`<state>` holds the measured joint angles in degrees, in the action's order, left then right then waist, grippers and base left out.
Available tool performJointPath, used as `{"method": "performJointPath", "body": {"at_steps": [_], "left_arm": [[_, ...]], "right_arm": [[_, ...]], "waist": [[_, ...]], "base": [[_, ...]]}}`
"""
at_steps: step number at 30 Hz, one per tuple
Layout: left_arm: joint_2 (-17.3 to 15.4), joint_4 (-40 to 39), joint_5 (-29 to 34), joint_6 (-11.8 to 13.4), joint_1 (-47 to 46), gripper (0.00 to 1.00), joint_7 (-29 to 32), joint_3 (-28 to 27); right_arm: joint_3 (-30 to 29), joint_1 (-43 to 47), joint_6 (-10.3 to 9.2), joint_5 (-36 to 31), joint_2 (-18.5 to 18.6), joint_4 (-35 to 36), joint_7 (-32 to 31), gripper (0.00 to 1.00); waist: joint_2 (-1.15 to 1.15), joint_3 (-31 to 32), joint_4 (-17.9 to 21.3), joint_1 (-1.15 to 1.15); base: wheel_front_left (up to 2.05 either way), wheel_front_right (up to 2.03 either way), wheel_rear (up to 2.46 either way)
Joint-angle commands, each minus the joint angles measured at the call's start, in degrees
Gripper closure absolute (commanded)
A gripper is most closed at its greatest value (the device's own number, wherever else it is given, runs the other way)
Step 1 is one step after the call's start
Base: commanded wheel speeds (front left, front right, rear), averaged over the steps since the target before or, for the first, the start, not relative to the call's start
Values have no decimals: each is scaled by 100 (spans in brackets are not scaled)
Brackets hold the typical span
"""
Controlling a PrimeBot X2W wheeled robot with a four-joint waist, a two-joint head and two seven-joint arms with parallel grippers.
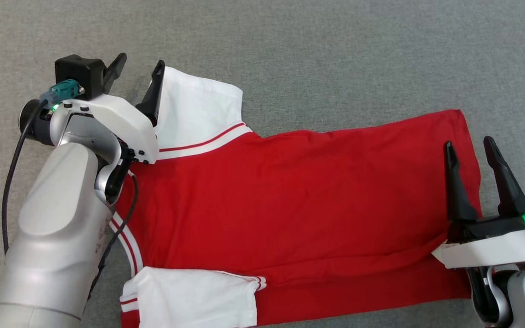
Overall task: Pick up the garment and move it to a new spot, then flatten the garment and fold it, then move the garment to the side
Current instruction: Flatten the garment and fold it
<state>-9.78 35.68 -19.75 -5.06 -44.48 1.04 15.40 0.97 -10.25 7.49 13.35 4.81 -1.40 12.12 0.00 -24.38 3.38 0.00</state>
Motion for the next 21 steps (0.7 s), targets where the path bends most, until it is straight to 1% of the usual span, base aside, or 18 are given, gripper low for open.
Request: {"method": "performJointPath", "body": {"at_steps": [1, 5, 9, 12, 14, 19, 20, 21], "left_arm": [[-5, 66, -35, -33, -108, 0, -1, 4], [-18, 798, -88, -142, -448, 0, 167, 138], [-13, 1433, -176, -177, -687, 0, 282, 191], [52, 1788, -270, -195, -818, 0, 301, 247], [74, 1958, -300, -218, -882, 100, 284, 305], [95, 2237, -315, -232, -1036, 100, 77, 455], [97, 2280, -322, -235, -1059, 100, 34, 478], [113, 2359, -347, -228, -1115, 100, -68, 518]], "right_arm": [[-3, -56, 1, 26, 43, -23, 40, 0], [19, -116, 1, 61, 42, -98, 89, 0], [37, -136, 1, 123, 65, -227, 107, 0], [-9, -188, 1, 208, 111, -352, 129, 0], [-71, -211, 1, 250, 153, -459, 144, 0], [-188, -397, 1, 436, 279, -733, 159, 0], [-203, -463, 1, 475, 321, -808, 144, 0], [-212, -628, 1, 567, 439, -980, 96, 0]], "waist": [[0, -70, 73, 0], [0, -105, 128, 0], [0, -125, 178, 0], [0, -132, 199, 0], [0, -134, 201, 0], [0, -148, 184, 0], [0, -153, 174, 0], [0, -161, 134, 0]], "base": [[0, 0, 0], [0, 0, 0], [0, 0, 0], [0, 0, 0], [0, 0, 0], [0, 0, 0], [0, 0, 0], [0, 0, 0]]}}
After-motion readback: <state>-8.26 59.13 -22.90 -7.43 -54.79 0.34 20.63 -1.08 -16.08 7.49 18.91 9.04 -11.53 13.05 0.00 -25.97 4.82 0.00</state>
